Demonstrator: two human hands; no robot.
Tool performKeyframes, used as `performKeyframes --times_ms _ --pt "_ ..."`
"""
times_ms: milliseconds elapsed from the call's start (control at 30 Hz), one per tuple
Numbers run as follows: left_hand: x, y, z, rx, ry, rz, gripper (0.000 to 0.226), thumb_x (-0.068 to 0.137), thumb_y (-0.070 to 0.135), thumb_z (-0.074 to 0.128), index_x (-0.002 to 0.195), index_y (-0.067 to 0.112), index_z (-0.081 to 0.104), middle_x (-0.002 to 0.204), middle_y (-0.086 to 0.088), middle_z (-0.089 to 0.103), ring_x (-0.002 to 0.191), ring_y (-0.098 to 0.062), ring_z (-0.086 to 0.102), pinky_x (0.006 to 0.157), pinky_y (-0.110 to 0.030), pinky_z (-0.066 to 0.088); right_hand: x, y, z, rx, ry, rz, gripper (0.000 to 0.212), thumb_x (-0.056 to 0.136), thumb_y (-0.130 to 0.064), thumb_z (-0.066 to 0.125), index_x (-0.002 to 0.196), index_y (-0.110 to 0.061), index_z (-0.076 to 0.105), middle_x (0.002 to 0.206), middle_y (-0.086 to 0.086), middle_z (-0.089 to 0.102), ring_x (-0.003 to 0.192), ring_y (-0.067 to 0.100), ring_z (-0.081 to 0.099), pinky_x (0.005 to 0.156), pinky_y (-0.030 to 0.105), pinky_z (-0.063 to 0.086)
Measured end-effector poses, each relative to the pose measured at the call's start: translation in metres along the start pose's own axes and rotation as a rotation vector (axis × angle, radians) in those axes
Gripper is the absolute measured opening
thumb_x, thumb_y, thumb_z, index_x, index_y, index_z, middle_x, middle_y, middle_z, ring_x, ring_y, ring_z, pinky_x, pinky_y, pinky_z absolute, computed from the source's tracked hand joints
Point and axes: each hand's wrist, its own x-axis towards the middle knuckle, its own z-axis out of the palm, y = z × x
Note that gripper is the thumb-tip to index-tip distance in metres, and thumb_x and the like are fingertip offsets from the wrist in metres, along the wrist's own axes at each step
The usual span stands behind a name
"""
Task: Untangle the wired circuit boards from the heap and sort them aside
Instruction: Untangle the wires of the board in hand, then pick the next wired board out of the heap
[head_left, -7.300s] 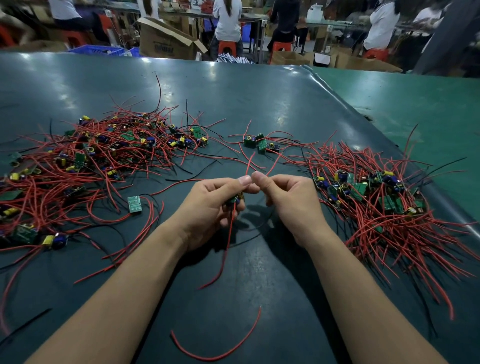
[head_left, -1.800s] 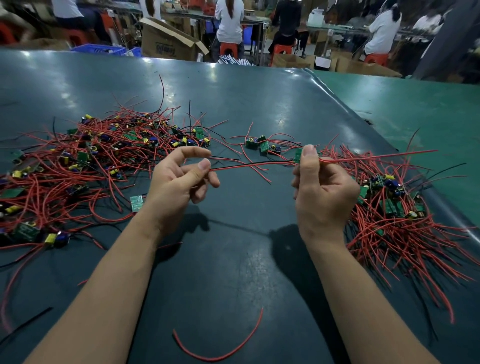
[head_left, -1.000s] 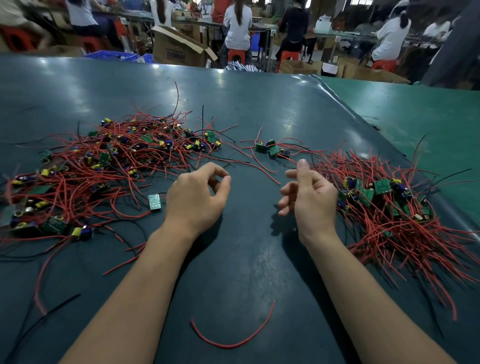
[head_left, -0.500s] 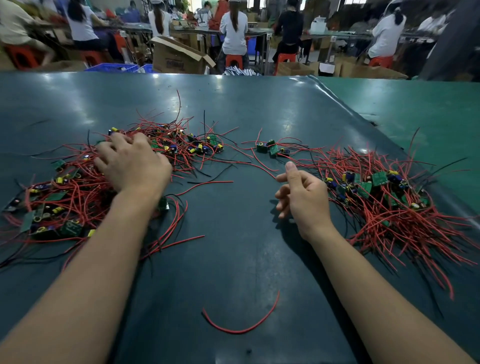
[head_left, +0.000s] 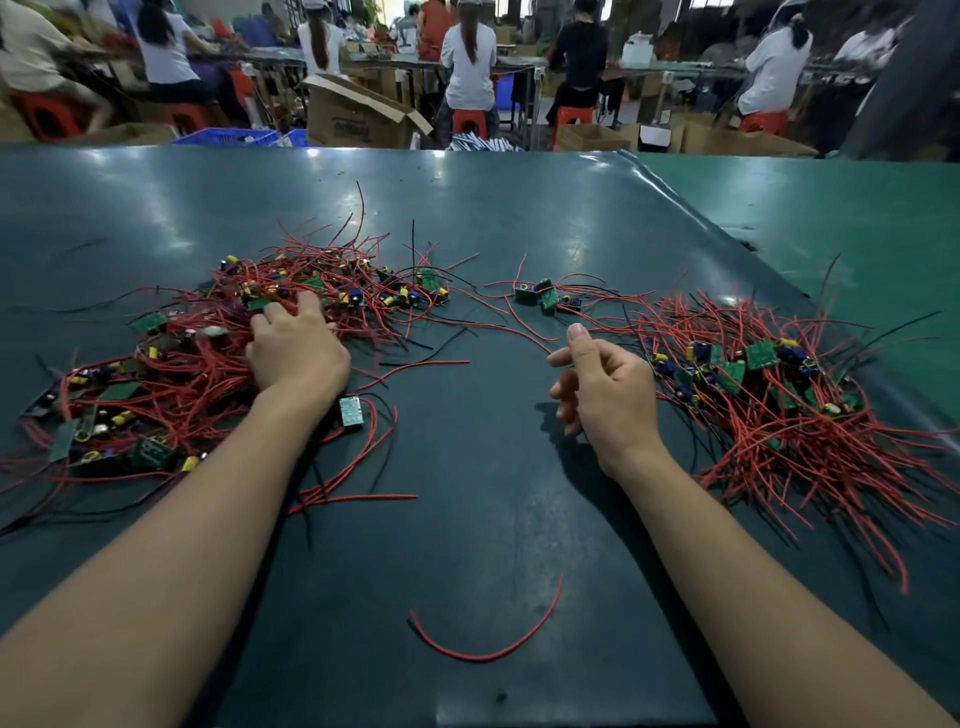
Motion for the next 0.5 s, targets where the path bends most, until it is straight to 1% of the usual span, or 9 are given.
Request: performKeyframes --times_ms 67,133,233,300,367,400,433,467,500 --pt "-0.005 0.004 0.003 -0.008 0.023 0.078 0.035 0.093 0.024 0.057 0.123 0.009 0.050 0.120 -0.026 0.054 0.112 -0.043 0.051 0.091 -0.049 0.044 -0.001 -0.001 -0.001 -0.005 -0.003 -0.002 0.042 0.098 -0.041 0.053 0.077 -0.008 0.066 0.052 0.002 0.059 0.039 0.015 0.050 0.033 0.022 0.036" --pt "-0.006 0.005 0.001 -0.013 0.036 0.115 0.033 0.093 0.025 0.057 0.122 0.010 0.051 0.117 -0.024 0.056 0.107 -0.043 0.054 0.087 -0.048 0.046 -0.003 -0.001 -0.001 -0.014 -0.011 -0.004 0.041 0.099 -0.040 0.054 0.077 -0.008 0.066 0.052 0.002 0.059 0.038 0.015 0.050 0.033 0.023 0.036" --pt "-0.005 0.010 -0.005 -0.130 0.055 0.161 0.031 0.094 0.026 0.059 0.122 0.014 0.054 0.113 -0.022 0.060 0.100 -0.046 0.058 0.082 -0.049 0.048 -0.003 -0.001 -0.002 -0.024 -0.014 -0.007 0.040 0.099 -0.039 0.054 0.077 -0.007 0.066 0.052 0.001 0.059 0.038 0.014 0.051 0.034 0.022 0.037" --pt "-0.006 0.017 -0.009 -0.155 0.035 0.215 0.030 0.093 0.032 0.060 0.121 0.019 0.057 0.112 -0.018 0.061 0.101 -0.044 0.059 0.084 -0.050 0.048 -0.003 -0.002 -0.002 -0.018 -0.018 -0.001 0.040 0.099 -0.039 0.054 0.077 -0.008 0.066 0.052 0.001 0.060 0.039 0.014 0.051 0.035 0.022 0.037" --pt "-0.005 0.024 -0.018 -0.084 0.003 0.193 0.034 0.089 0.043 0.063 0.116 0.023 0.061 0.114 -0.014 0.063 0.108 -0.040 0.057 0.092 -0.053 0.047 -0.002 -0.001 -0.002 -0.012 -0.020 0.007 0.040 0.098 -0.039 0.054 0.077 -0.008 0.067 0.052 0.001 0.060 0.039 0.014 0.051 0.036 0.021 0.037" --pt "-0.003 0.027 -0.022 -0.029 -0.053 0.157 0.041 0.083 0.053 0.066 0.114 0.026 0.062 0.117 -0.011 0.063 0.114 -0.038 0.054 0.098 -0.056 0.041 -0.002 -0.001 -0.002 -0.009 -0.019 0.012 0.040 0.098 -0.040 0.054 0.077 -0.008 0.067 0.052 0.001 0.060 0.039 0.015 0.051 0.036 0.021 0.037" --pt "0.000 0.029 -0.028 0.004 -0.145 0.113 0.054 0.075 0.065 0.068 0.113 0.027 0.064 0.119 -0.007 0.062 0.120 -0.036 0.050 0.103 -0.059 0.034 -0.002 0.000 -0.003 -0.003 -0.018 0.017 0.040 0.098 -0.039 0.055 0.076 -0.009 0.067 0.052 0.001 0.060 0.039 0.014 0.051 0.036 0.021 0.037" --pt "0.002 0.031 -0.035 -0.010 -0.262 0.069 0.070 0.064 0.078 0.067 0.111 0.026 0.065 0.119 -0.005 0.062 0.123 -0.035 0.049 0.105 -0.061 0.030 -0.001 0.000 -0.003 0.003 -0.021 0.023 0.039 0.098 -0.039 0.055 0.076 -0.009 0.066 0.052 0.001 0.060 0.039 0.014 0.050 0.036 0.020 0.036" --pt "0.005 0.031 -0.043 -0.061 -0.376 0.039 0.085 0.055 0.089 0.063 0.108 0.023 0.067 0.116 -0.004 0.063 0.121 -0.033 0.051 0.105 -0.059 0.032 -0.001 0.000 -0.003 0.008 -0.025 0.029 0.038 0.098 -0.038 0.055 0.075 -0.010 0.066 0.052 0.001 0.059 0.039 0.014 0.050 0.036 0.020 0.036"
